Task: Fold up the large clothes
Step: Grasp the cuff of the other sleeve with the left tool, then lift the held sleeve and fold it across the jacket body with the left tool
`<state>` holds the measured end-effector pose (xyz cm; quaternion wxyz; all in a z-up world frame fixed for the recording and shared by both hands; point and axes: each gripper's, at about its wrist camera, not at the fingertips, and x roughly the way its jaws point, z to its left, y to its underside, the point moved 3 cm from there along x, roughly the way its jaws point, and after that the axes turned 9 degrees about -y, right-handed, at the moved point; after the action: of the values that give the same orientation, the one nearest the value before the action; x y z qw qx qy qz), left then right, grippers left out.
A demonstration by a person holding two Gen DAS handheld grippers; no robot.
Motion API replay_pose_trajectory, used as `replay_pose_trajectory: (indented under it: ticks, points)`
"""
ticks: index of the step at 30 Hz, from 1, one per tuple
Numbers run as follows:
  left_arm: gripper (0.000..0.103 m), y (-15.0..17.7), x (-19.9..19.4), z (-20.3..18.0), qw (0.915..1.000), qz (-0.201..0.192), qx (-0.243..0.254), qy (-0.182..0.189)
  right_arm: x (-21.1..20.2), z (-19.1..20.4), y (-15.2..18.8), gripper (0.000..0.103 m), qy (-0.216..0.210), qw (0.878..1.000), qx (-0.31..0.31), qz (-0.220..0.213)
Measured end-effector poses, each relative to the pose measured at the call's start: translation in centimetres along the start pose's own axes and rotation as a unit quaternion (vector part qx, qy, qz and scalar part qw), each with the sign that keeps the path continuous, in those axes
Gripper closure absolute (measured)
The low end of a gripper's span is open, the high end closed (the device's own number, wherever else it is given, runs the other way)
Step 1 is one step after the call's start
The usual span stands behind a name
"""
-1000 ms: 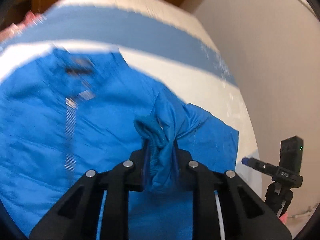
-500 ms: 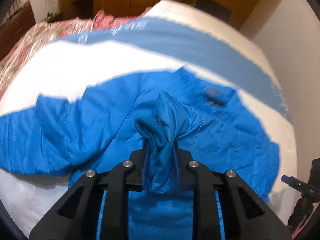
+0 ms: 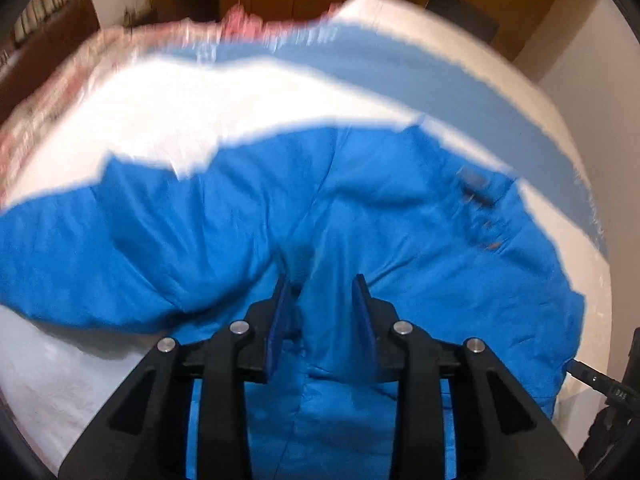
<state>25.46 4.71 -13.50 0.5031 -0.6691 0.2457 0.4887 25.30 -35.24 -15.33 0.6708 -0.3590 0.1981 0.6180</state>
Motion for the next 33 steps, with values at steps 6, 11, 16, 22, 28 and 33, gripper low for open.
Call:
replay_pose_trajectory:
  ticks: [6,11,16,22,28,33]
  points:
    - [0.072,0.9,1.2,-3.7,0.9986,0.020,0.043,0.025,1.5,2.7,0.8,0.053,-0.001,1.000,-0.015,0.010]
    - [0.071,2.3,5.8,-3.6,0.9966,0.059,0.048,0.033,5.3,0.5,1.8,0.054,0.032,0.999,0.018,0.039]
    - [0.071,2.5,6.4,-3.8,0.9955,0.053,0.068,0.039,6.1,0.4,2.3,0.054,0.047,0.999,0.010,0.020]
    - [0.070,1.3,3.0,-0.5,0.9947,0.055,0.025,0.083,3.1,2.8,2.8,0.051,0.064,0.998,0.008,-0.004]
    - [0.051,2.5,-2.5,12.0,0.9971,0.008,-0.047,0.060,-1.6,6.9,6.1,0.045,0.037,0.998,-0.010,-0.051]
    - [0.049,6.0,-2.5,27.4,0.9855,0.025,-0.165,-0.030,-2.1,8.6,8.6,0.045,0.046,0.997,-0.003,-0.064]
